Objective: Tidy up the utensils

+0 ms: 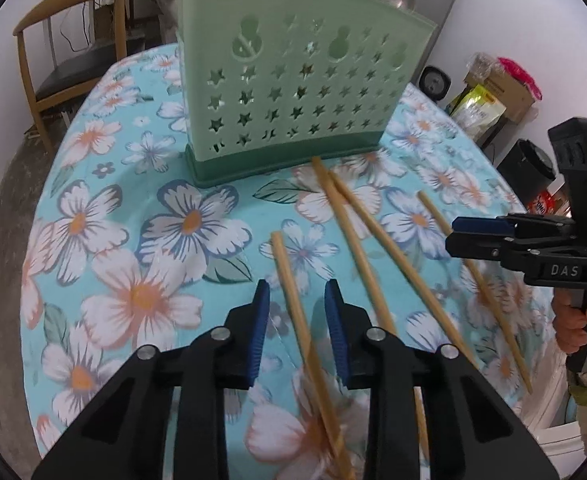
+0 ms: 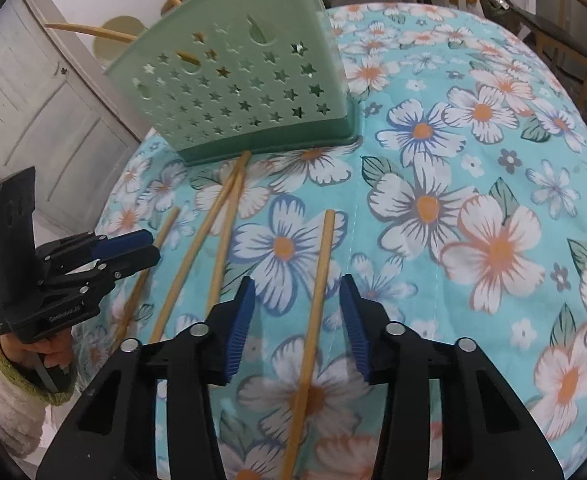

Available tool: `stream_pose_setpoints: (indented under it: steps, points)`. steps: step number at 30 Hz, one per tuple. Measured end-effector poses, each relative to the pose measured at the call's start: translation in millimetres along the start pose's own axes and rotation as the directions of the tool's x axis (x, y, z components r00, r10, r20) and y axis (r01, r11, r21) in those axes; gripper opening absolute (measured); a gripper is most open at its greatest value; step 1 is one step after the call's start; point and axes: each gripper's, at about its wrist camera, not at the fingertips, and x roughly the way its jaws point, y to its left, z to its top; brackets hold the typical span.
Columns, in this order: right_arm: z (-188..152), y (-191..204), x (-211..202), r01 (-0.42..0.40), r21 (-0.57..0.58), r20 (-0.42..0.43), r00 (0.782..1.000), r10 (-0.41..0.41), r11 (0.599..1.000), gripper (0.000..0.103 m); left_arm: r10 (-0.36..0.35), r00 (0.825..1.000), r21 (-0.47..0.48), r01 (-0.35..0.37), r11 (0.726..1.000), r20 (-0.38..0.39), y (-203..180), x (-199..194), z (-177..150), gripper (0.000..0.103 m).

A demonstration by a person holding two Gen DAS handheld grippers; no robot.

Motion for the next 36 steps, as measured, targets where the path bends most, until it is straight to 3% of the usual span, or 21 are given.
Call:
stream_pose_setpoints:
  steps: [8, 12, 21, 28, 36]
  points:
    - [9.8, -3.9, 13.2, 0.013, -0.008, -0.016, 1.000, -0.013, 1.000, 0.026, 0.006, 0.999, -0.019, -0.006, 1.000, -0.034, 6.9, 17.7, 13.8, 0.019]
    - [9.8, -7.0, 13.4, 0.009, 0.011, -0.006, 1.000, -0.009, 1.000, 0.007, 0.029, 0.999, -0.018, -0.029, 0.999, -0.023, 5.0, 20.0, 15.1, 0.012]
    - [10.3, -12.9, -25.6, -0.078, 0.053, 0.073, 0.995, 0.074, 0.996, 0.004, 0.029, 0.999, -0.046, -0.027, 0.999, 0.042, 4.6, 4.4, 18.2, 0.006]
    - [15.3, -5.1, -84.5, -0.101, 0.023, 0.206, 0.974, 0.094, 0.995, 0.004, -0.002, 0.987, -0.046, 0.009, 0.999, 0.159, -0.9, -50.1, 26.5, 0.006]
    - [15.7, 14.3, -135.2, -0.083, -0.030, 0.328, 0.940, 0.089, 0.996, 0.004, -0.065, 0.962, -0.044, 0.079, 0.996, 0.265, -5.5, -115.6, 31.0, 0.006]
